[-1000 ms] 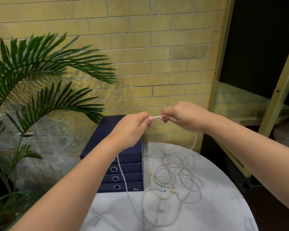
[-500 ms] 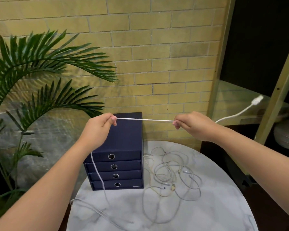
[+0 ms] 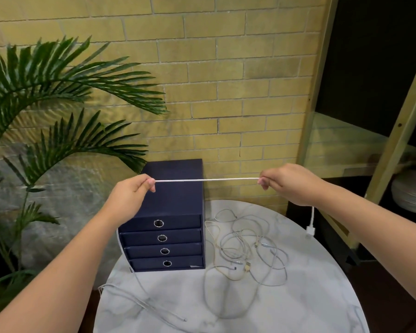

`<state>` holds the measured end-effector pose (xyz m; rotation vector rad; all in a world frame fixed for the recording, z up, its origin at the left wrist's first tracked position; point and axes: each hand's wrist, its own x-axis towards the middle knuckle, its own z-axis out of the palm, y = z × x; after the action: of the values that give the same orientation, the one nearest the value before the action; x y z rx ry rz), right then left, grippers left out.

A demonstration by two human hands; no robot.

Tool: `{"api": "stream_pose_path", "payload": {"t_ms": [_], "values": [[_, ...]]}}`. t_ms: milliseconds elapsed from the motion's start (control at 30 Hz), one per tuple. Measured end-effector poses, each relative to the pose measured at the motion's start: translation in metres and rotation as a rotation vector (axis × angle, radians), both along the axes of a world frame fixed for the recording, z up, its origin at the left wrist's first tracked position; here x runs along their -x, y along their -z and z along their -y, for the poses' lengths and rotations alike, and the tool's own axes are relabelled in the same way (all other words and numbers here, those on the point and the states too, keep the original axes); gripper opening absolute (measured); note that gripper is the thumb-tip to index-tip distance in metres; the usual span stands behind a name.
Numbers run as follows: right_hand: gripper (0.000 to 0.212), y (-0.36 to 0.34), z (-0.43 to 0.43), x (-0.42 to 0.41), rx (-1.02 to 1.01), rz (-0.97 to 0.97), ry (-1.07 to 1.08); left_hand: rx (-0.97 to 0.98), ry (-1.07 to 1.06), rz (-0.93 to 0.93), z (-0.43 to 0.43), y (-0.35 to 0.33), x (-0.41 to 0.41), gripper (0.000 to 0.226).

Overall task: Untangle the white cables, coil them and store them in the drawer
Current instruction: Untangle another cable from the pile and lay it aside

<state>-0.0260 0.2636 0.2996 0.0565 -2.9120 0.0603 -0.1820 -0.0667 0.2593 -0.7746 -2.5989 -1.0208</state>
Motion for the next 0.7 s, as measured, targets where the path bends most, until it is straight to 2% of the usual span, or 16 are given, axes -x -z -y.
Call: {"api": "stream_pose_path", "payload": {"t_ms": [100, 167, 300, 367, 433, 533, 633, 700], "values": [[0.036, -0.002, 0.0, 0.001, 0.01, -0.016, 0.013, 0.053, 0.048, 0.104, 0.001, 0.004, -0.001, 0.028], [0.036, -0.006, 0.001, 0.002, 0.011, -0.011, 0.019, 0.084, 0.11, 0.193, 0.0, 0.004, -0.002, 0.018], [0.035, -0.015, 0.015, 0.006, -0.033, 0.026, -0.014, 0.249, 0.214, 0.258, -0.016, 0.0, -0.011, 0.032], [0.036, -0.019, 0.026, 0.01, -0.073, 0.027, -0.051, 0.246, 0.287, 0.265, -0.035, -0.006, -0.026, 0.026], [0.036, -0.023, 0.038, 0.015, -0.116, 0.023, -0.083, 0.19, 0.357, 0.25, -0.057, -0.013, -0.042, 0.021], [0.035, -0.025, 0.054, 0.021, -0.175, 0.0, -0.142, 0.085, 0.385, 0.146, -0.085, -0.024, -0.061, 0.031], [0.033, -0.024, 0.059, 0.02, -0.103, -0.007, -0.19, 0.04, 0.348, -0.018, -0.092, -0.03, -0.066, 0.034], [0.031, -0.021, 0.05, 0.015, -0.022, 0.006, -0.167, 0.032, 0.318, -0.055, -0.081, -0.031, -0.058, 0.035]]}}
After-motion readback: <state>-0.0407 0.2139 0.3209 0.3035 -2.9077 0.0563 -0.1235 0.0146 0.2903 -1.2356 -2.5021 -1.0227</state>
